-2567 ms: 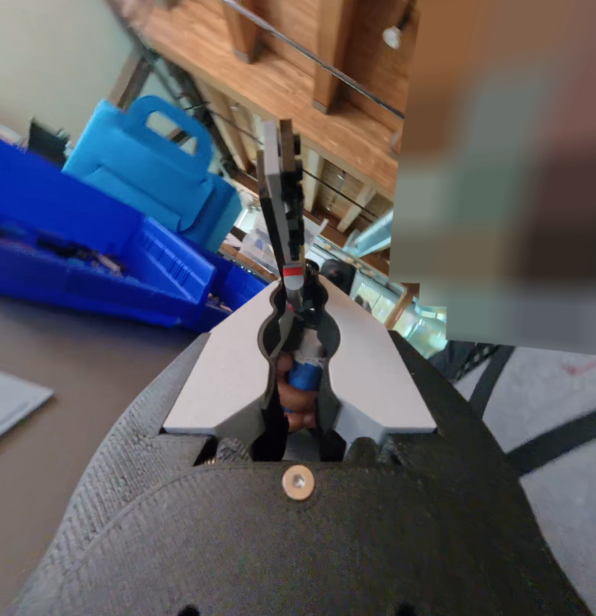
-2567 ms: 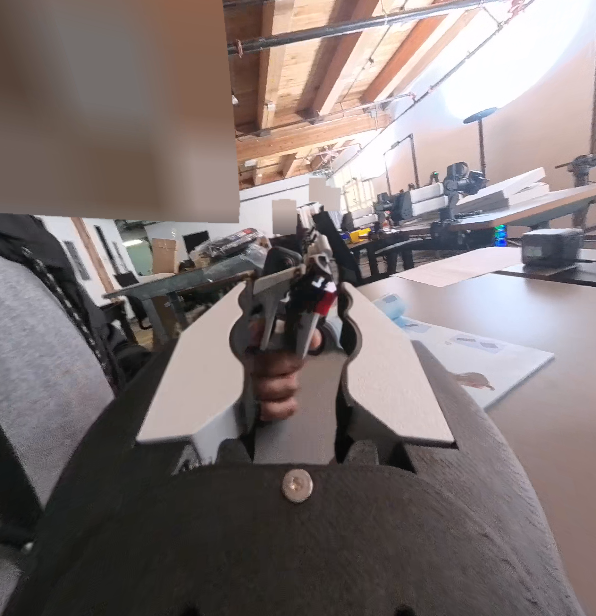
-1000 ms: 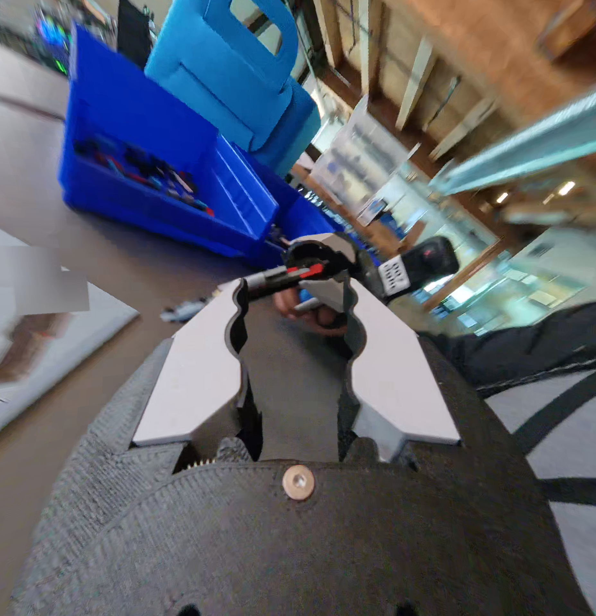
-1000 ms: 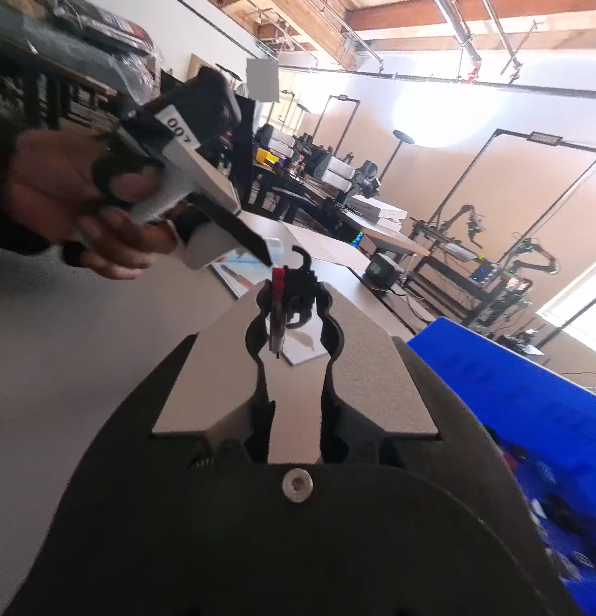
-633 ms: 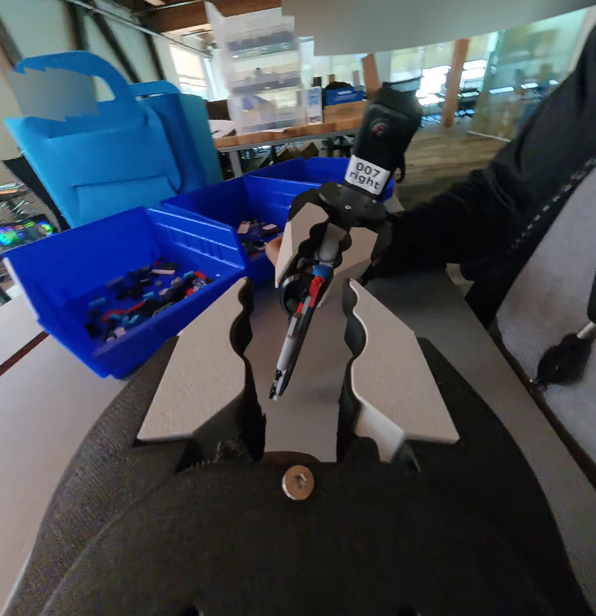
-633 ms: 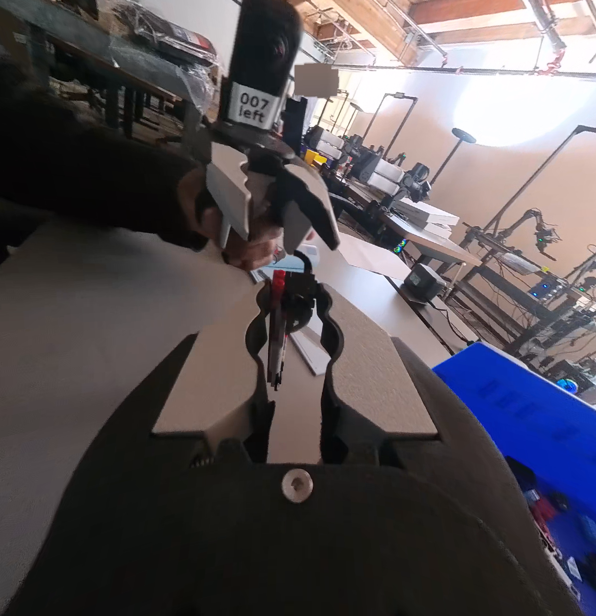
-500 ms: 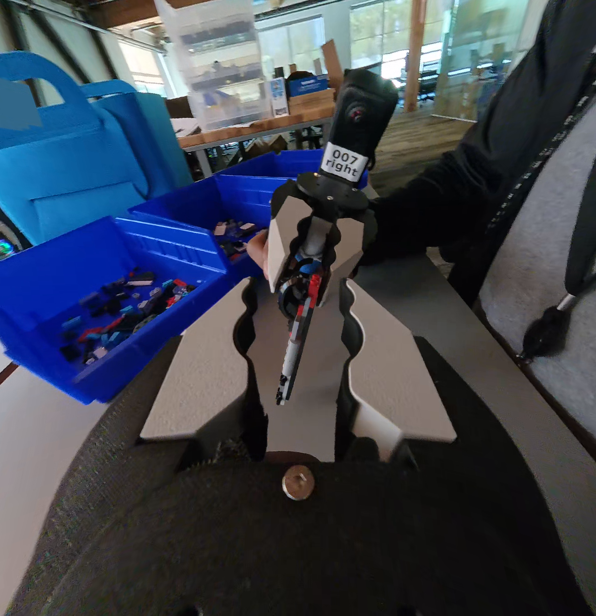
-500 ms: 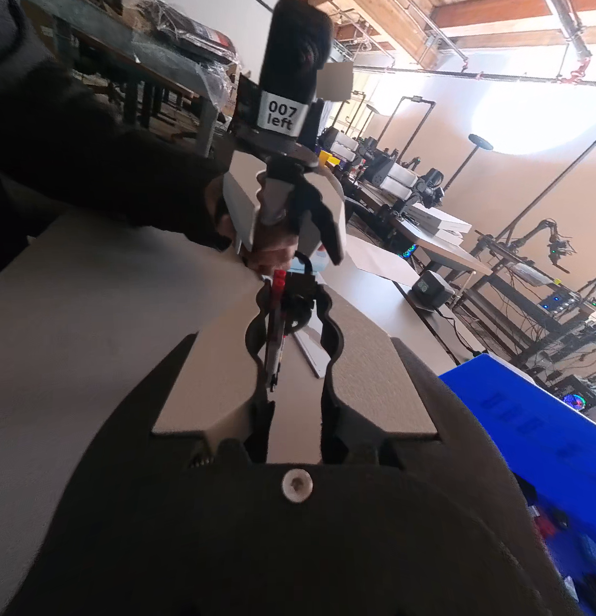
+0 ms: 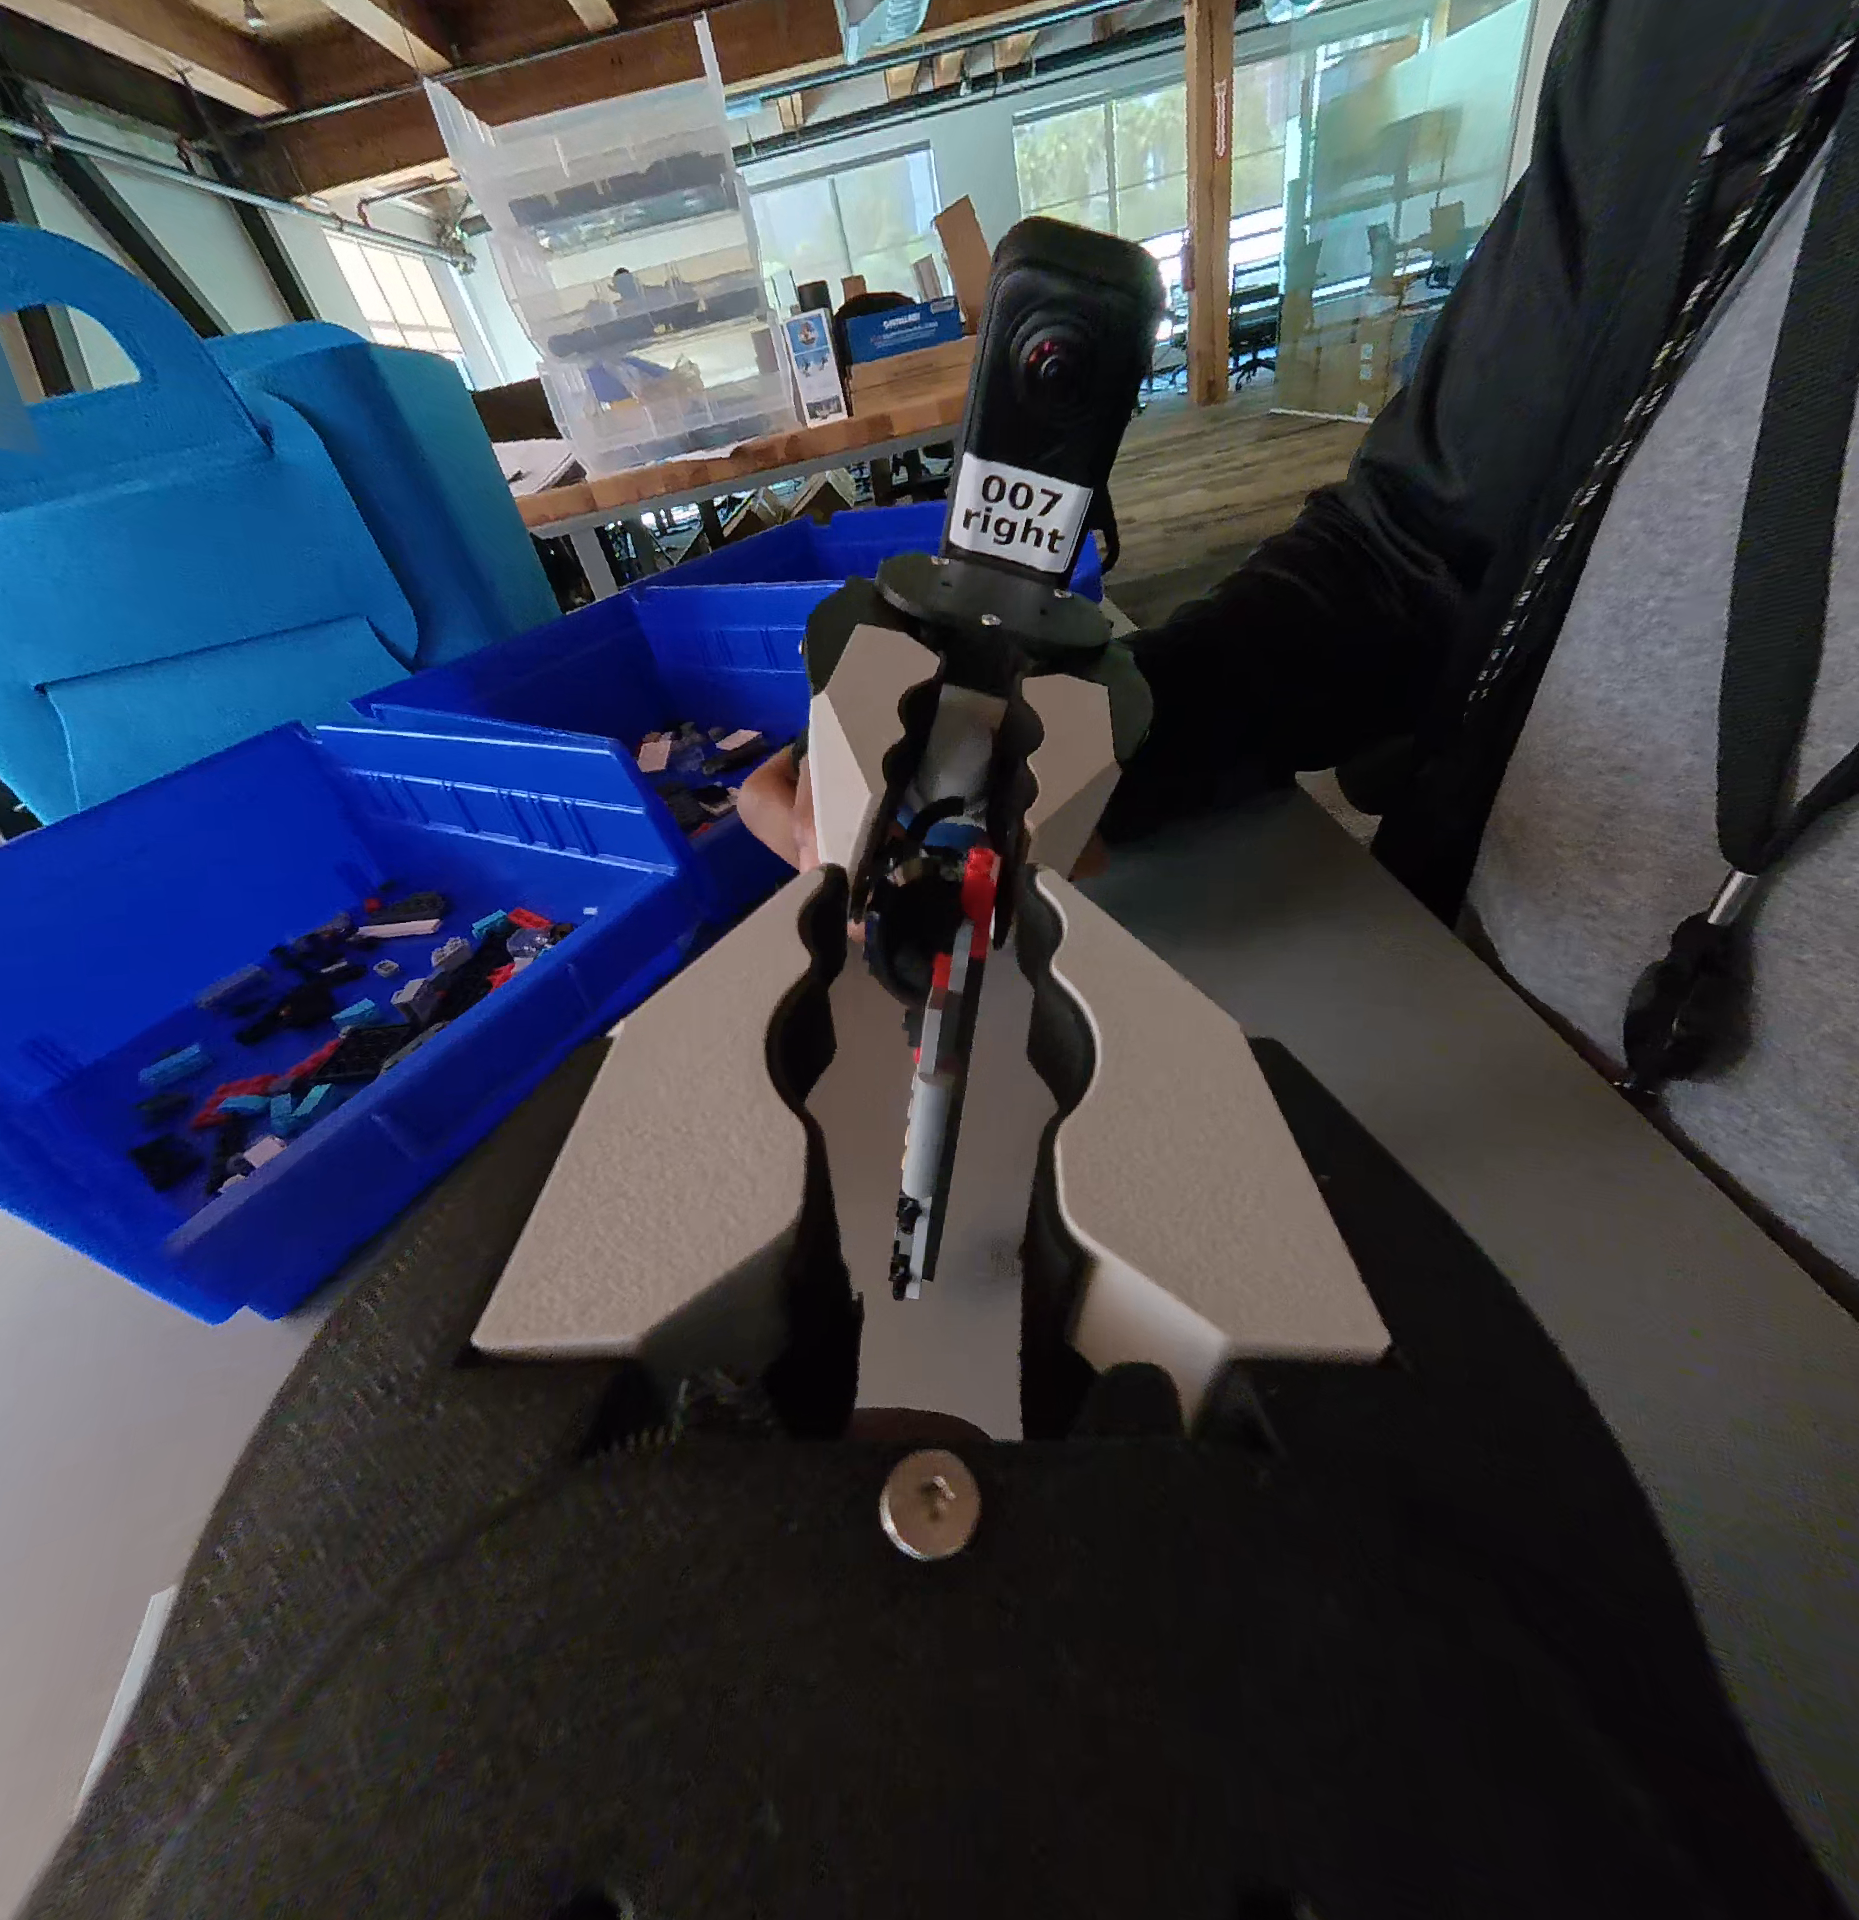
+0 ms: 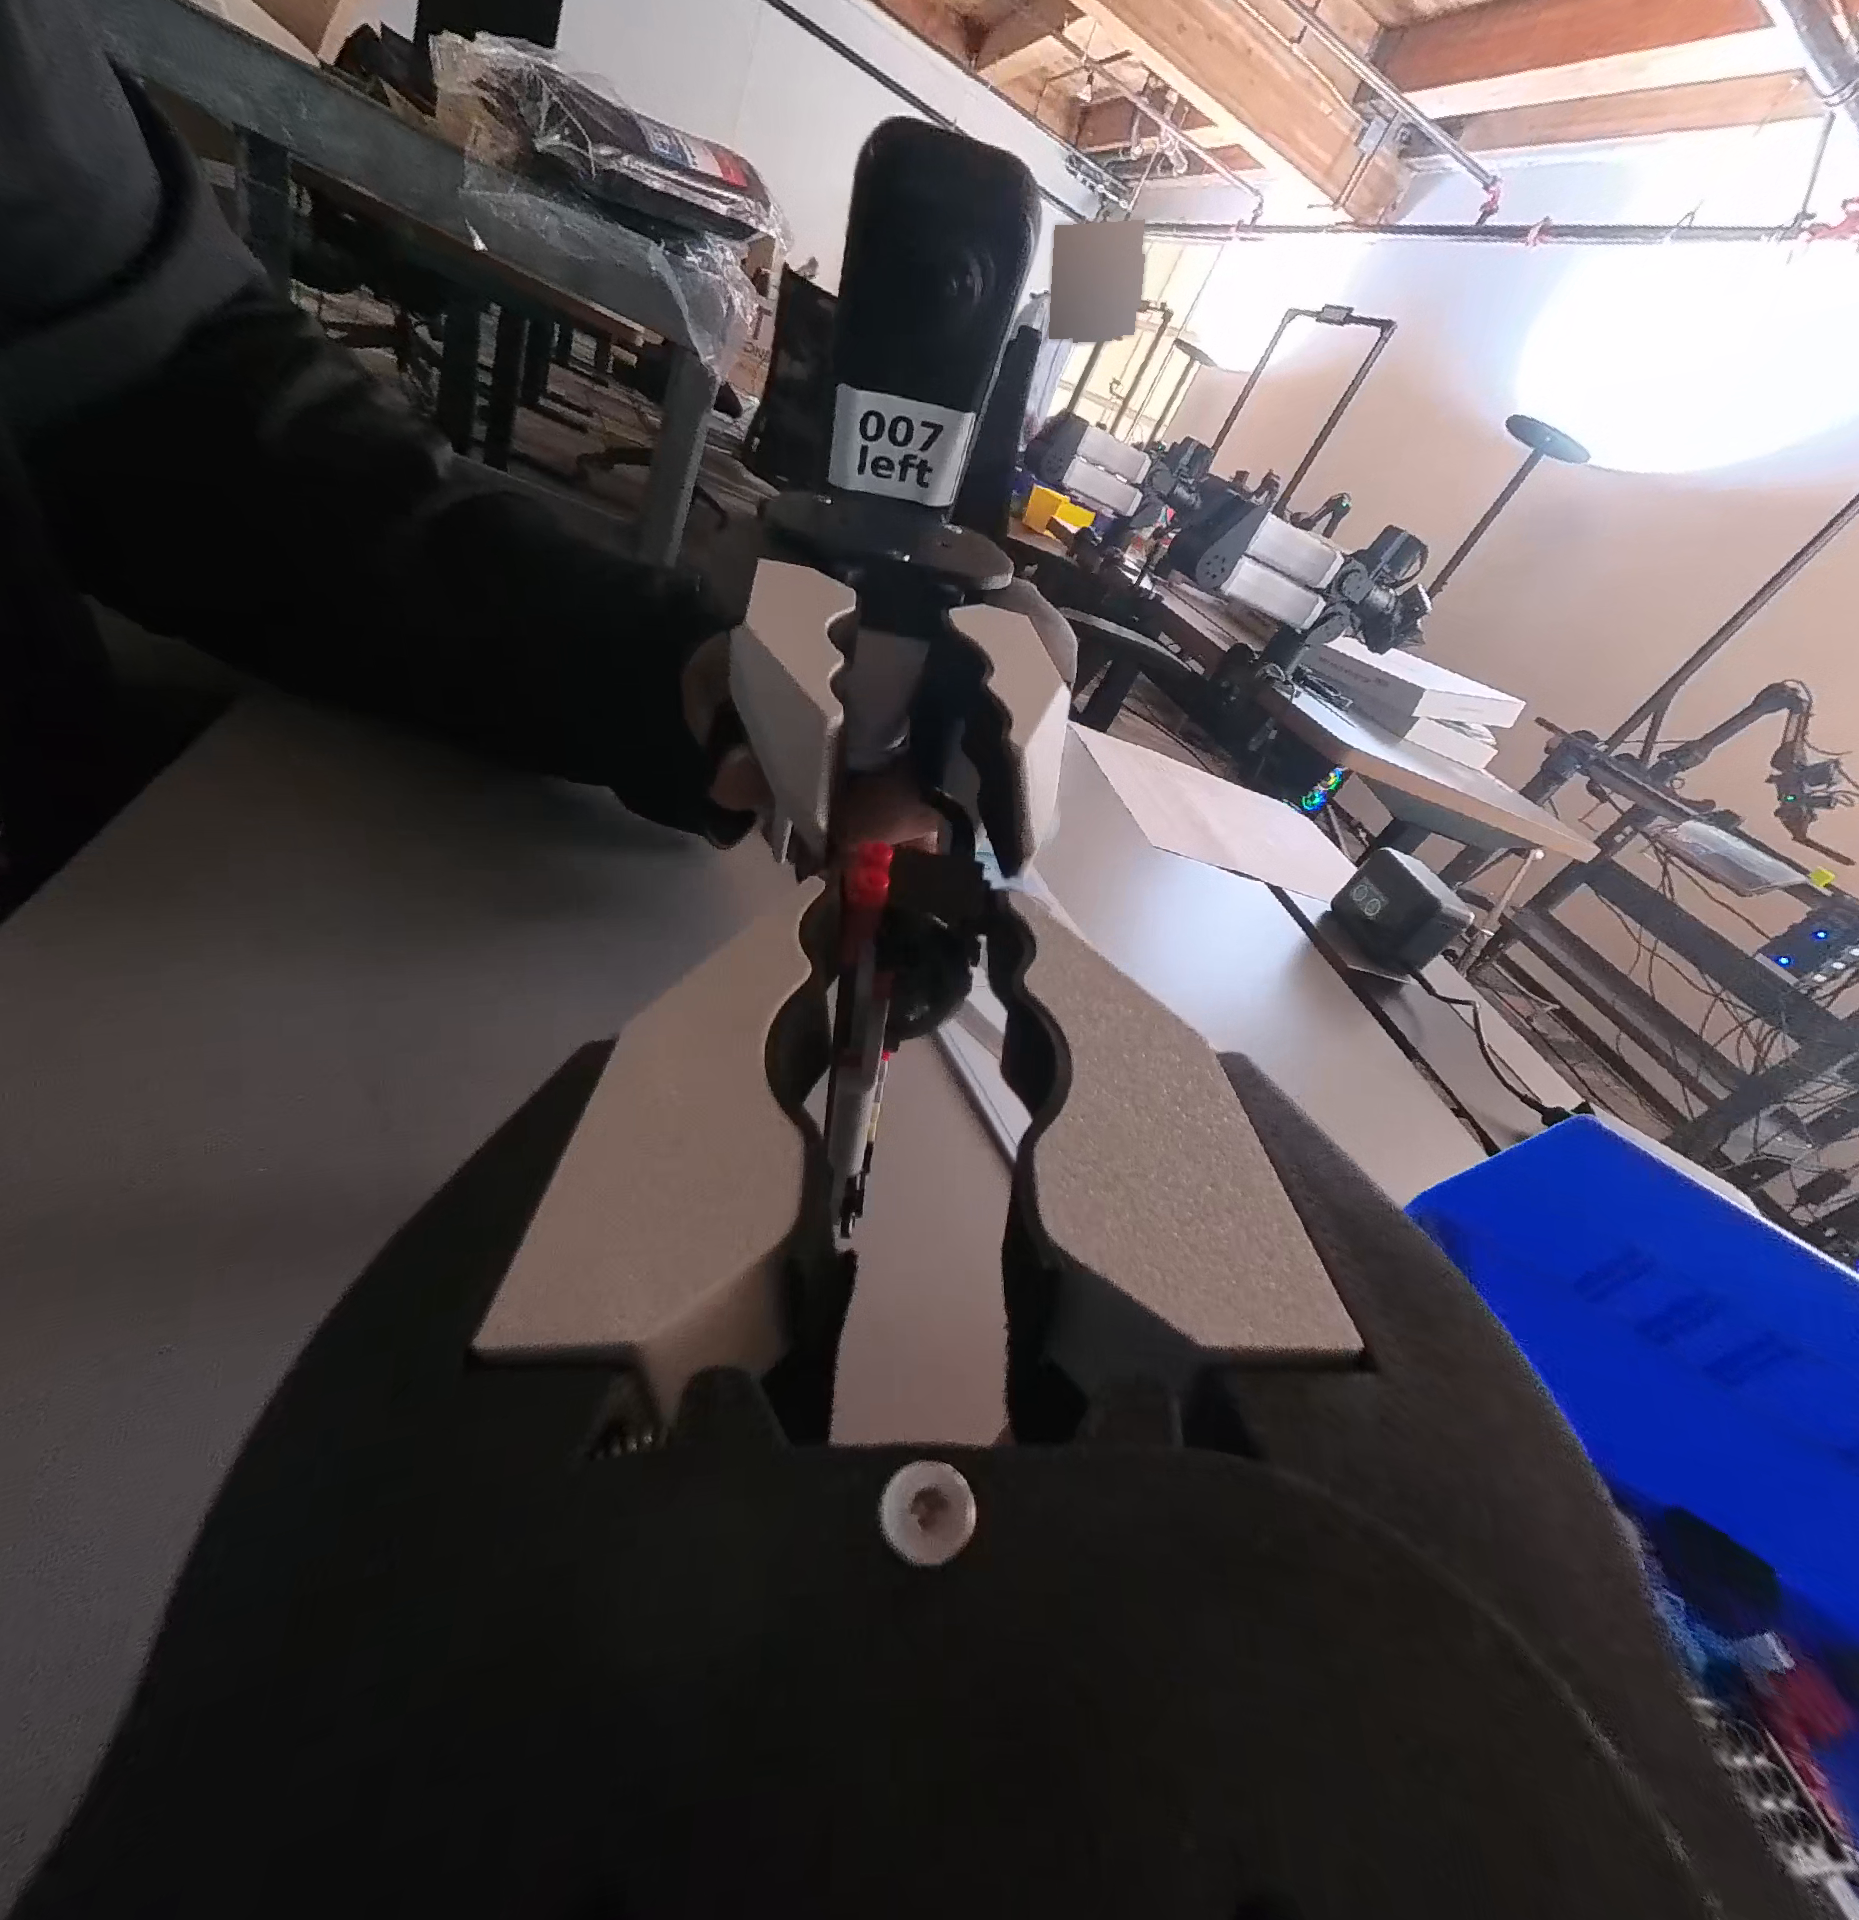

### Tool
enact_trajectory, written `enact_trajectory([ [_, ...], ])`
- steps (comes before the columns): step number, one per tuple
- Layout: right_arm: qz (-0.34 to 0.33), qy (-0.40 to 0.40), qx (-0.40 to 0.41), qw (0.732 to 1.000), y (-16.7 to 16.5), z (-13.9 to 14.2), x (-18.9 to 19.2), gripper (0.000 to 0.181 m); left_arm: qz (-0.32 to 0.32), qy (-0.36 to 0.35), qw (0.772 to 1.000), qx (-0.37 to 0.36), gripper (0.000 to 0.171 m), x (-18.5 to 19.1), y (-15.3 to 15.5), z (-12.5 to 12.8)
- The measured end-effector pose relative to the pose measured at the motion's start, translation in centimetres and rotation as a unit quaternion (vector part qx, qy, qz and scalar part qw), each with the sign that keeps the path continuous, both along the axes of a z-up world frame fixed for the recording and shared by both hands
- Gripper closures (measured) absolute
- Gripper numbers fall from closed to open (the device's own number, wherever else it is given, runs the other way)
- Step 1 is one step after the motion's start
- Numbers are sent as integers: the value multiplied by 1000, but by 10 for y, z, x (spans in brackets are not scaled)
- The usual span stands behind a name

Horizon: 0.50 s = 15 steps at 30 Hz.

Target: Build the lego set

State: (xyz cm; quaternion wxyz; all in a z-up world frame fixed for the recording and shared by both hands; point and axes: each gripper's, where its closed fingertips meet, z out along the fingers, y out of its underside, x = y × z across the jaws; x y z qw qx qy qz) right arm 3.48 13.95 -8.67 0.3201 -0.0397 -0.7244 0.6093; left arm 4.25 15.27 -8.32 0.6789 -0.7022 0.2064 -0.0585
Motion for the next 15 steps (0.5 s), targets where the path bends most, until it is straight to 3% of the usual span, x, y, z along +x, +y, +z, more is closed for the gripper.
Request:
enact_trajectory([
  [15, 3, -24, -14, 1000, -3, -5, -6, 152, -2, 5, 1000, -1, 142, -4, 1, -5],
])
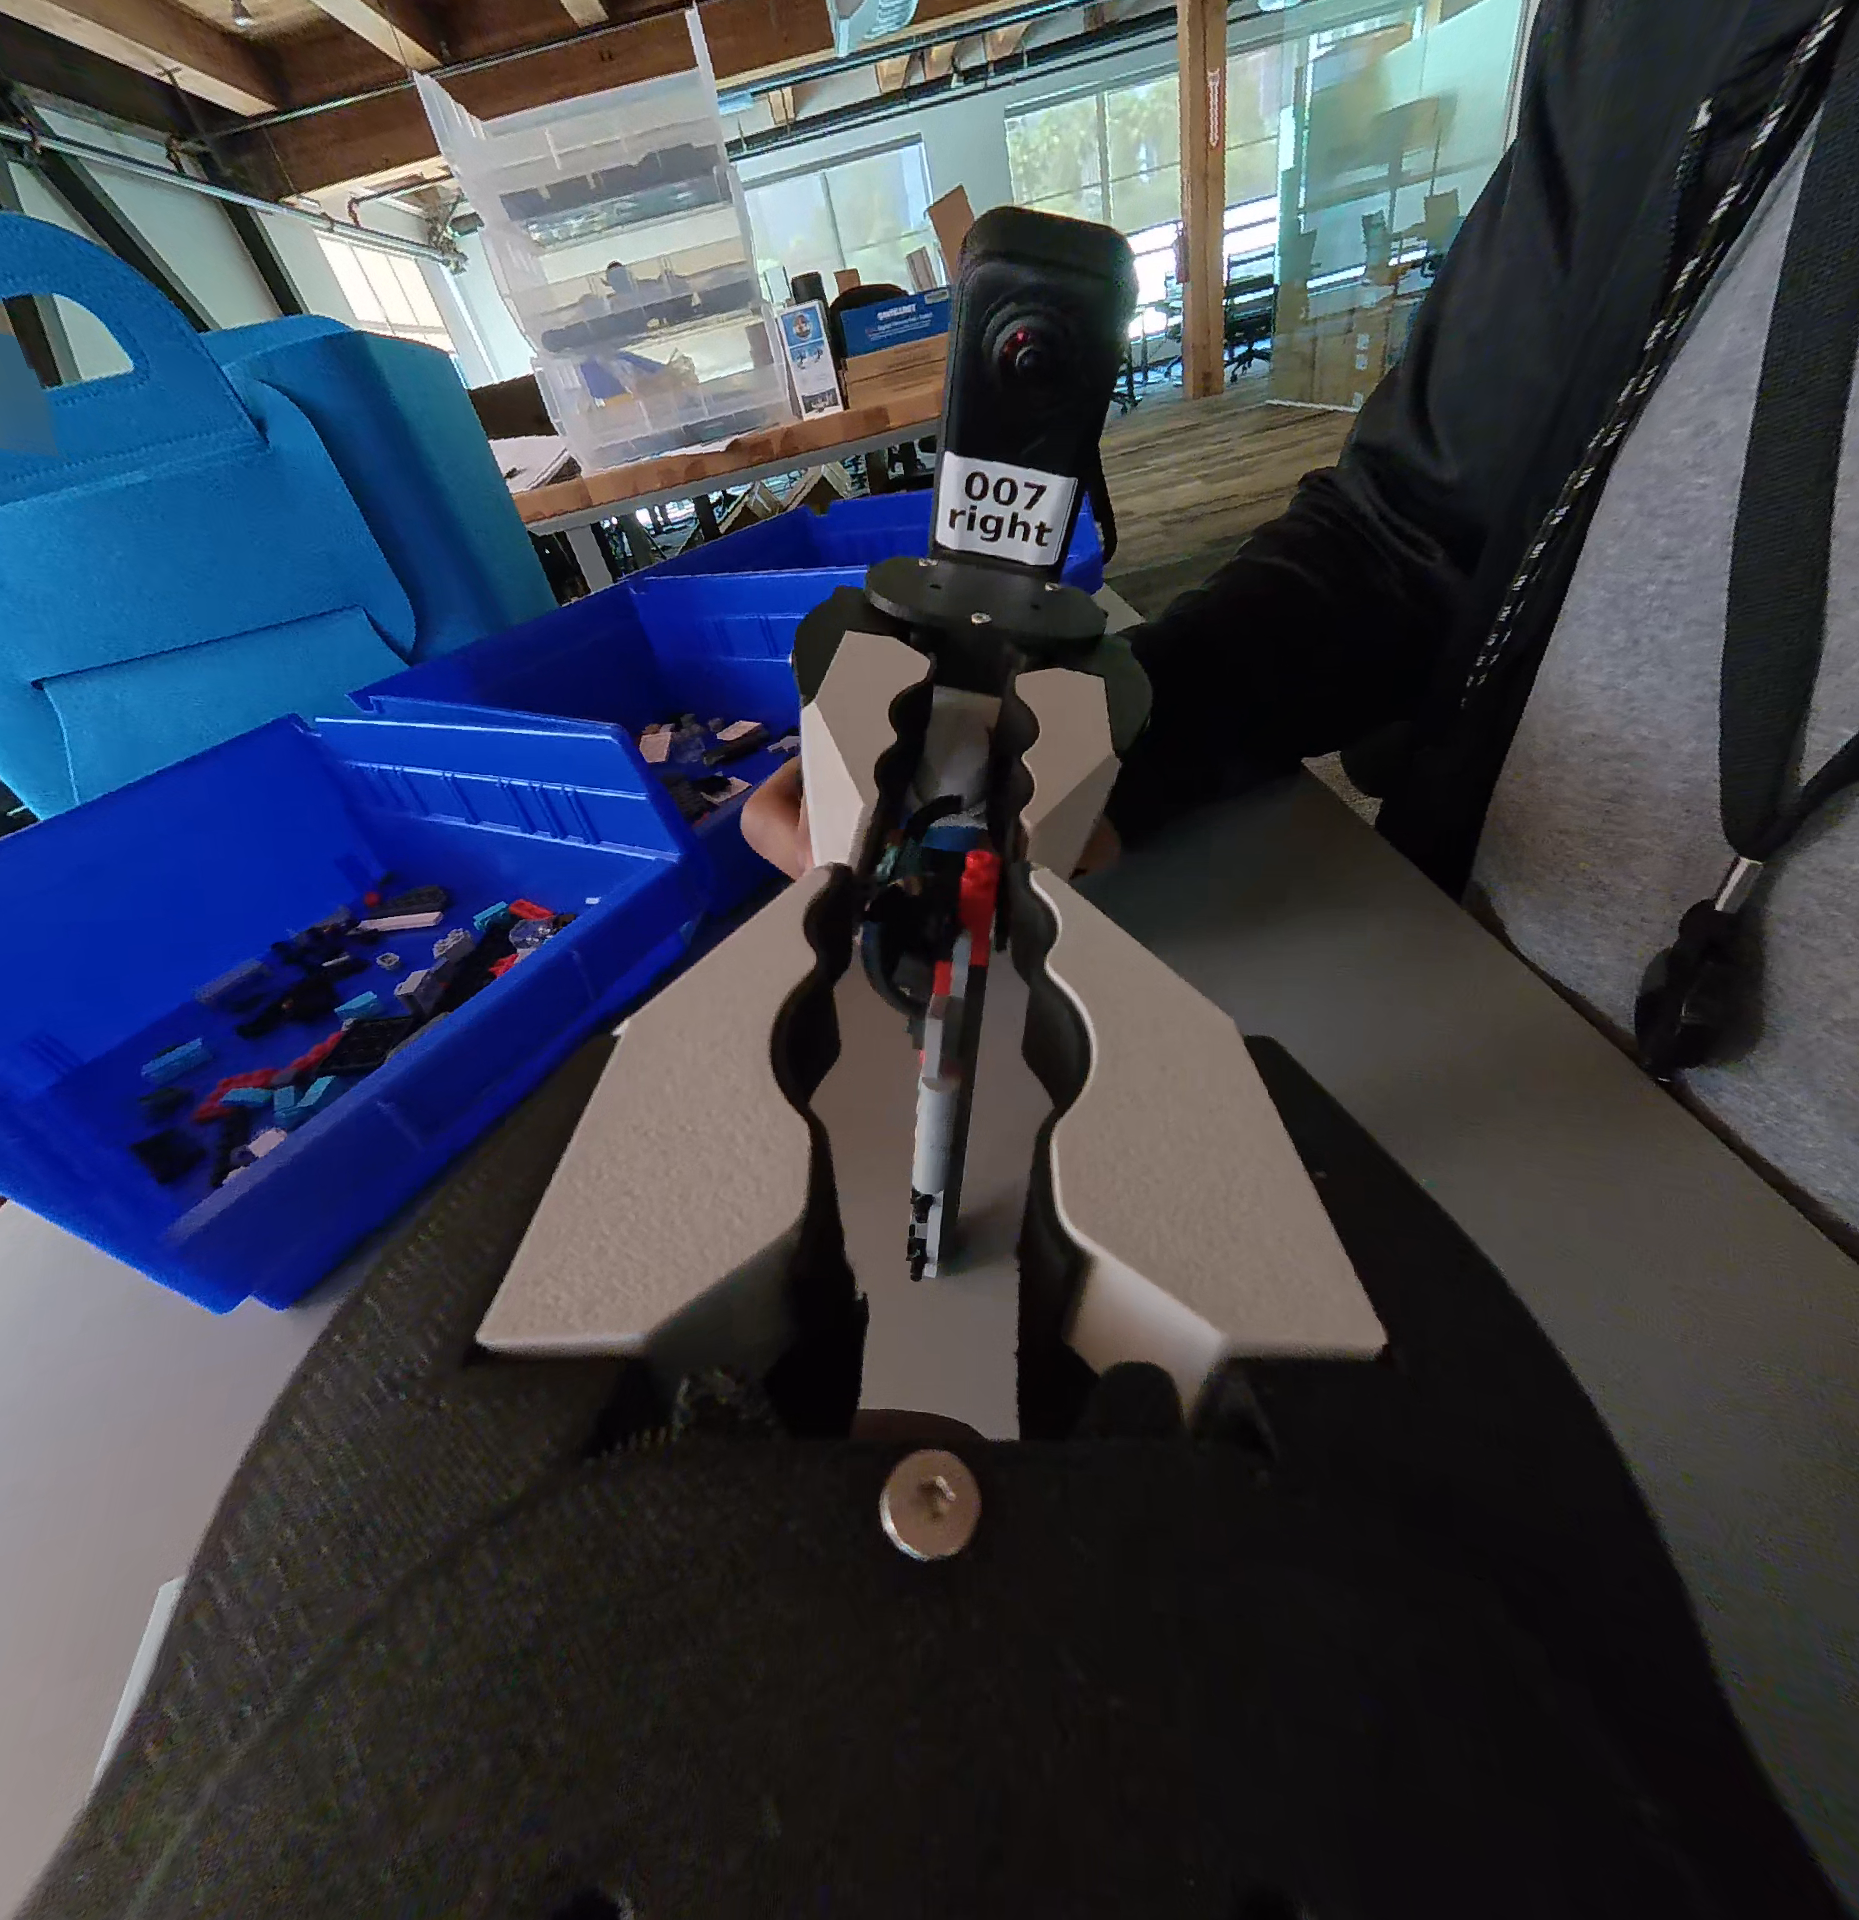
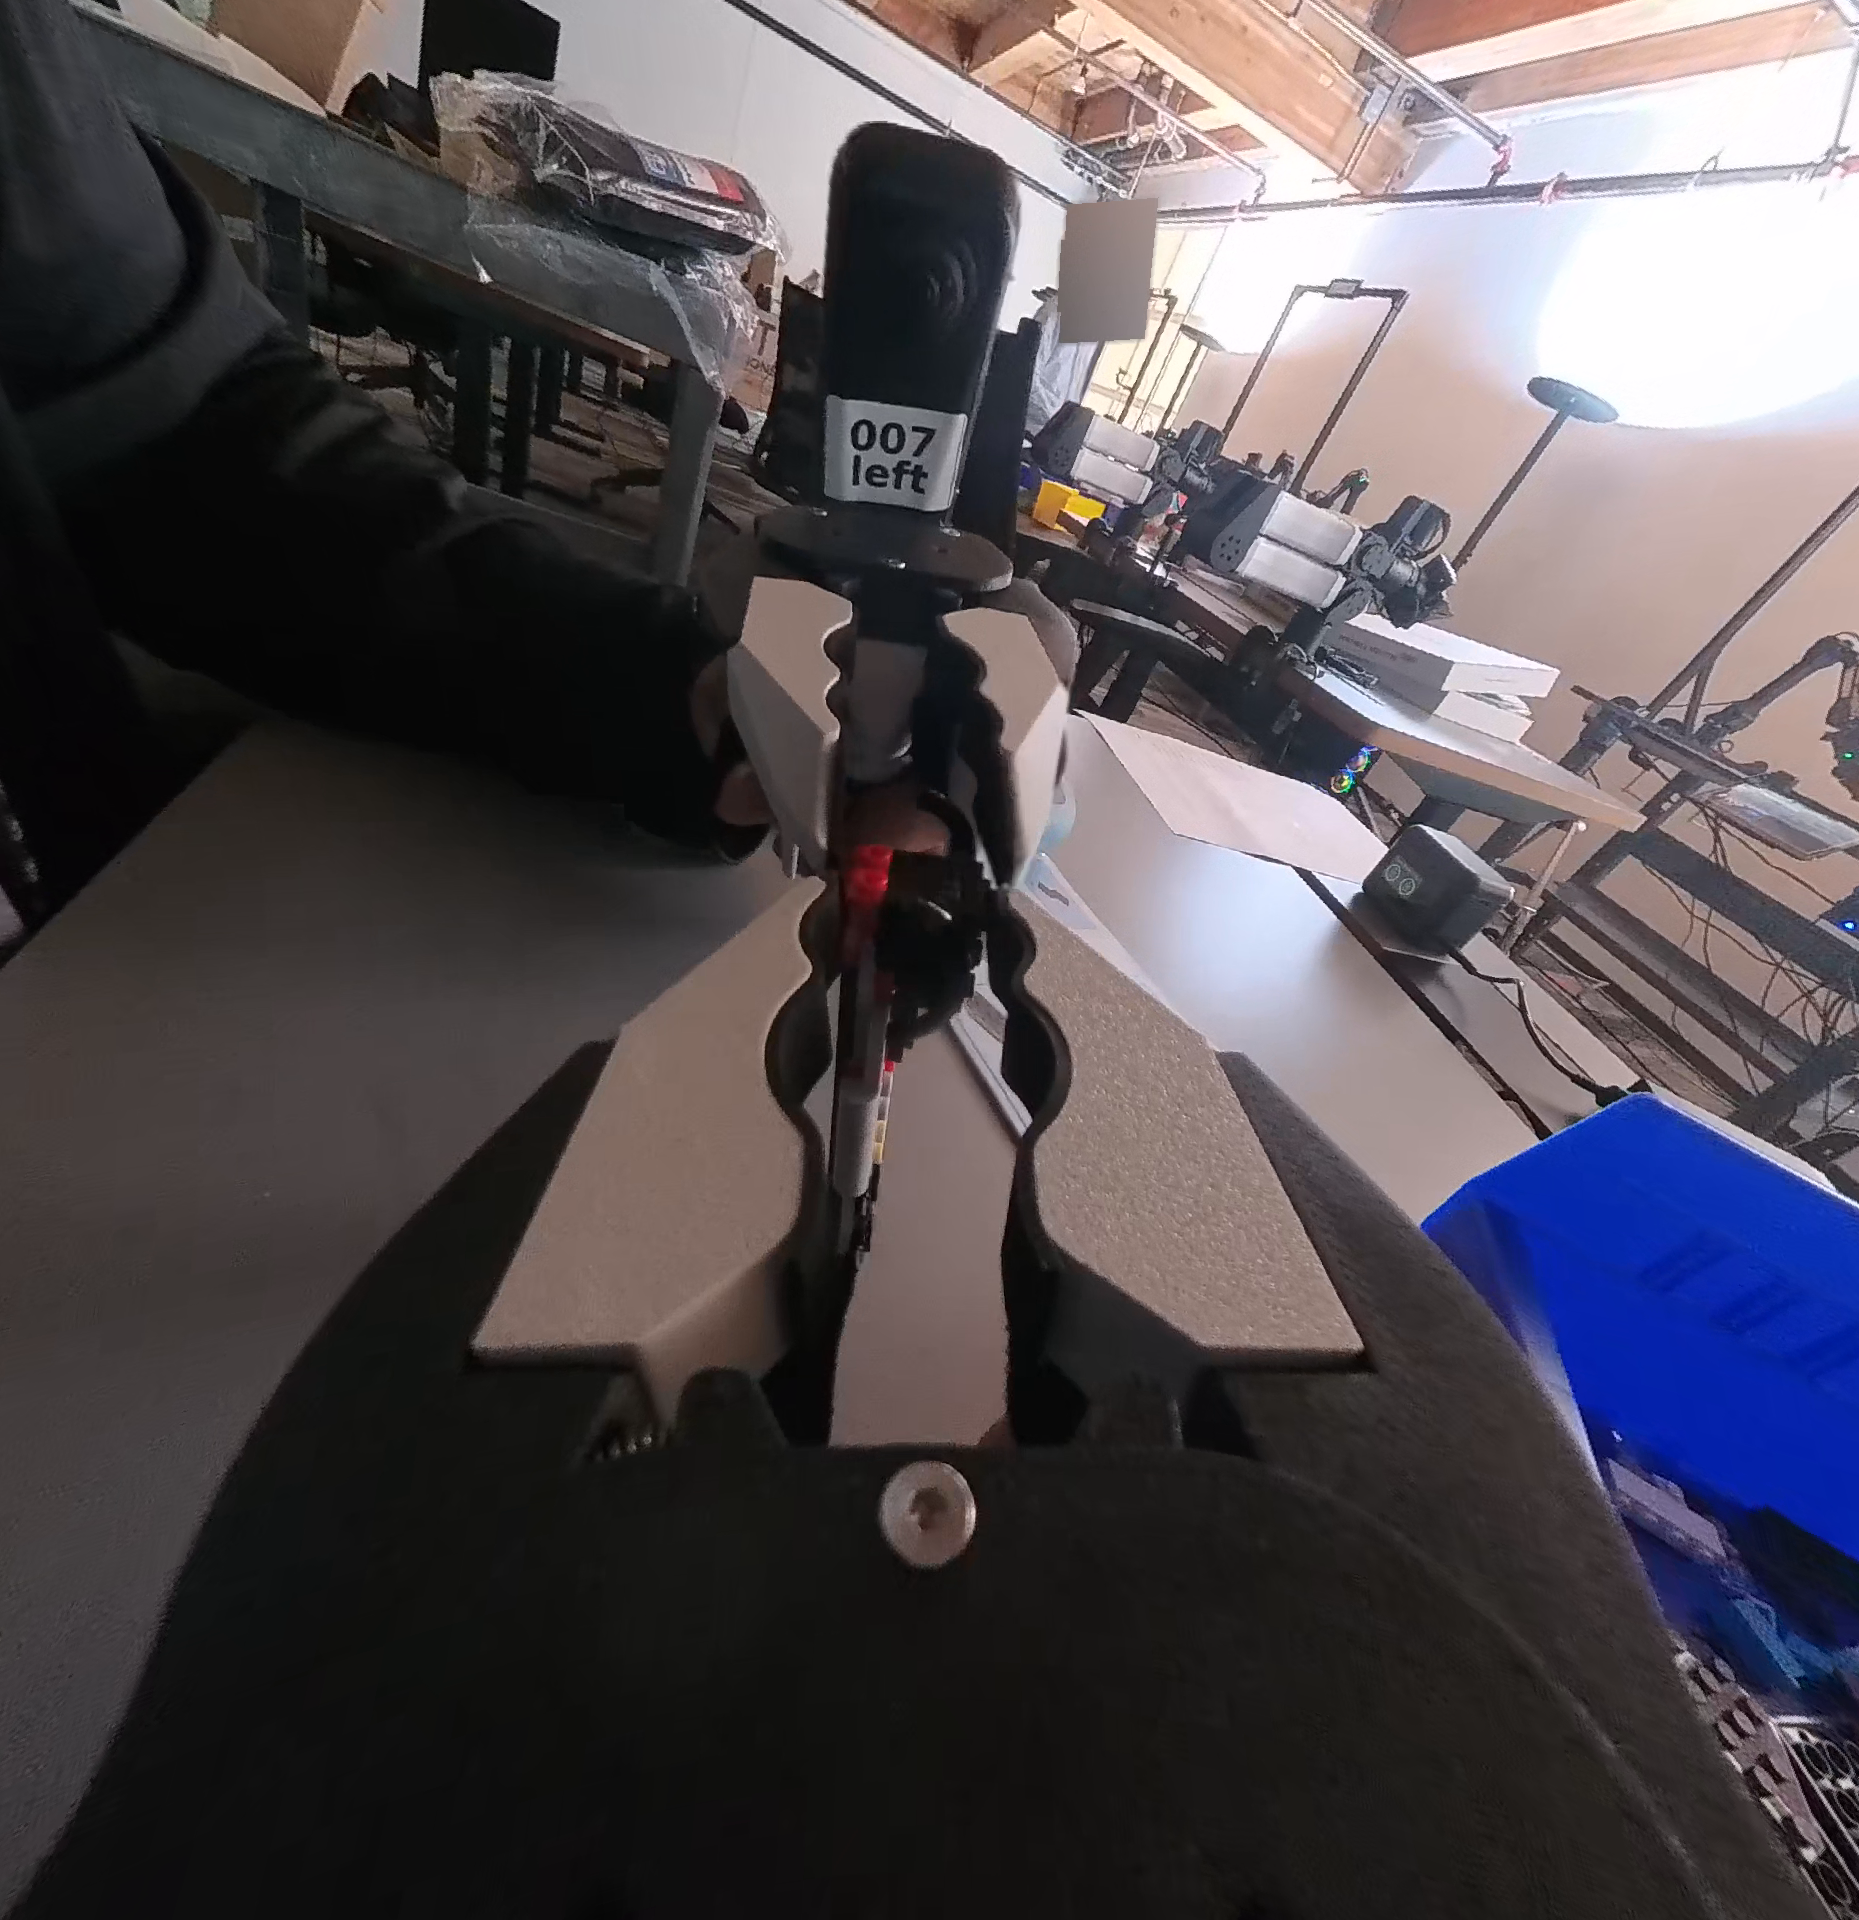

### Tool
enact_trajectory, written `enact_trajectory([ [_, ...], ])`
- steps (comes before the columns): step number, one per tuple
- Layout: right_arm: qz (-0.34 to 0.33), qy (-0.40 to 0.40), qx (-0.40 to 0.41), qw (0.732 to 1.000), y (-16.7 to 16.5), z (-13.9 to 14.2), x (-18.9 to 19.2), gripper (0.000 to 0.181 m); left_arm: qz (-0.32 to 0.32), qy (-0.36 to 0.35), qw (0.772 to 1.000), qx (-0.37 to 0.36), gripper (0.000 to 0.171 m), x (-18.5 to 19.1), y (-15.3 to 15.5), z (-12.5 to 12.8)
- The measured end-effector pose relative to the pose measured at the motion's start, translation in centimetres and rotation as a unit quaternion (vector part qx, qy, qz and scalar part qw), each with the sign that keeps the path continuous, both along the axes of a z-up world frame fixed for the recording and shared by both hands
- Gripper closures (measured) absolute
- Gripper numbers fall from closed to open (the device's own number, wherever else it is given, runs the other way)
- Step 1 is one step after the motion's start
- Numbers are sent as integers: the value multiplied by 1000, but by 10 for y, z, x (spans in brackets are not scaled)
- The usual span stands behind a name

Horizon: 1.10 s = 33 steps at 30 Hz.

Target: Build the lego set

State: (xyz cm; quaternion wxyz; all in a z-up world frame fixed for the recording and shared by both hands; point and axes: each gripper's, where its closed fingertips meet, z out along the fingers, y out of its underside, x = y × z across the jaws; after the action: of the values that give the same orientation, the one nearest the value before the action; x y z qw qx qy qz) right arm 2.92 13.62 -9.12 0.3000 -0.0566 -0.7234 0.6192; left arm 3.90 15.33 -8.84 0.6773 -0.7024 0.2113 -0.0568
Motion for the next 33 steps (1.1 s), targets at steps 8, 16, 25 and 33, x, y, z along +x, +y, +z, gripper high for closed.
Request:
enact_trajectory([
  [8, -18, 8, -5, 1000, 2, 1, -4, 150, 12, 5, 1000, 3, 147, -3, 1, 1],
  [16, -16, -26, -19, 999, 6, -3, -6, 146, 22, 5, 1000, 6, 148, -5, 3, 2],
  [25, -4, -10, -25, 1000, 5, -4, -2, 153, 10, -32, 999, 5, 140, -4, 0, 4],
  [33, 7, -11, -37, 999, 4, -2, 0, 153, -2, -29, 1000, -9, 145, 0, 3, -2],
])
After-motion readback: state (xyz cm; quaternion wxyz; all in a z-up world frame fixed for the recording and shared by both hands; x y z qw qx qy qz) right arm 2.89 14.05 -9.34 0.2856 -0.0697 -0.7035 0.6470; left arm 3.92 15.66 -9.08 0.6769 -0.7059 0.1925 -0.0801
